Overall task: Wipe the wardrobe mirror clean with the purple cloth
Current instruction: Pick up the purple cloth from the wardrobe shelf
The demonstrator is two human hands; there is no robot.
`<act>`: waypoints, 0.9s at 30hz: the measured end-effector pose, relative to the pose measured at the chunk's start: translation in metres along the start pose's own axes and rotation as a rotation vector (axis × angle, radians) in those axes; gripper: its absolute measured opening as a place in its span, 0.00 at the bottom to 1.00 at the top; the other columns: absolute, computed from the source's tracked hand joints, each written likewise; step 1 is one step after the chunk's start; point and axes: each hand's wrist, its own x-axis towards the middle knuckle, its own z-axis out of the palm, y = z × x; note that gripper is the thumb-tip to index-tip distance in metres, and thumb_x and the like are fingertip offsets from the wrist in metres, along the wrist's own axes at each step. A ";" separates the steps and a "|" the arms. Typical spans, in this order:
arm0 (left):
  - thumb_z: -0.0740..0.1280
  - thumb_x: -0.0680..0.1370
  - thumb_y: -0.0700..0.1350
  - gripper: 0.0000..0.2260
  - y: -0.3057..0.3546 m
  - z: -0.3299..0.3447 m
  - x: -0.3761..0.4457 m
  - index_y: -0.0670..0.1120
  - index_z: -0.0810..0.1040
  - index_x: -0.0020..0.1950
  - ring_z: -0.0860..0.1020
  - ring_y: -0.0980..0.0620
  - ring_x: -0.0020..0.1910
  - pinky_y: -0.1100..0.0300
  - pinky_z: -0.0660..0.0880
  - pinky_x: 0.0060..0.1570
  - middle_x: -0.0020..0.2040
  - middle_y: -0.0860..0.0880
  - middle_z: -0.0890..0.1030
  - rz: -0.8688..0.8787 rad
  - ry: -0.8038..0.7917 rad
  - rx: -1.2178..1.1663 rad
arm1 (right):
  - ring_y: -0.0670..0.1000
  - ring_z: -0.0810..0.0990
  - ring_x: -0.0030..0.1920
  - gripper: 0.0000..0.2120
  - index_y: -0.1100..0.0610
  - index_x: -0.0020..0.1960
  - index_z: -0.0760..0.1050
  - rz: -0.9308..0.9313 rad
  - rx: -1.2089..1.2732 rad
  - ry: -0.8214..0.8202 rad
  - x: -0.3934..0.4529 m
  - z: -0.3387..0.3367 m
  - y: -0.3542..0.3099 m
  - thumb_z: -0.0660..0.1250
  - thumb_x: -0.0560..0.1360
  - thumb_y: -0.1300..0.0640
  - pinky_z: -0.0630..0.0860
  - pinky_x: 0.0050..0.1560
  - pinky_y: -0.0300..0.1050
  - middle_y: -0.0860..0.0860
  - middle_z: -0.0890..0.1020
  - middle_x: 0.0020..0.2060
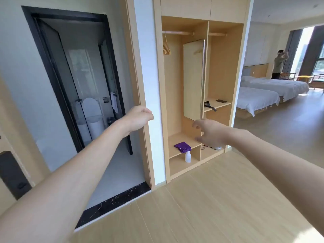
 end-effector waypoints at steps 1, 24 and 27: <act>0.65 0.79 0.44 0.14 0.000 0.010 0.011 0.47 0.76 0.65 0.77 0.52 0.62 0.49 0.73 0.67 0.62 0.50 0.77 -0.011 -0.003 -0.007 | 0.55 0.75 0.64 0.25 0.52 0.74 0.66 0.007 0.013 0.003 0.004 0.000 0.010 0.65 0.79 0.51 0.74 0.61 0.49 0.52 0.73 0.69; 0.64 0.79 0.45 0.14 -0.044 0.172 0.260 0.50 0.76 0.65 0.77 0.51 0.63 0.48 0.72 0.69 0.60 0.50 0.78 -0.199 -0.071 -0.035 | 0.53 0.74 0.62 0.22 0.56 0.72 0.70 0.192 0.428 -0.053 0.217 0.059 0.242 0.67 0.80 0.52 0.69 0.57 0.44 0.52 0.76 0.63; 0.64 0.80 0.44 0.13 -0.073 0.174 0.304 0.50 0.76 0.65 0.79 0.53 0.60 0.50 0.75 0.65 0.60 0.50 0.79 -0.229 -0.067 -0.080 | 0.53 0.75 0.60 0.21 0.55 0.71 0.71 0.229 0.452 -0.052 0.259 0.077 0.253 0.68 0.79 0.52 0.70 0.55 0.44 0.51 0.77 0.62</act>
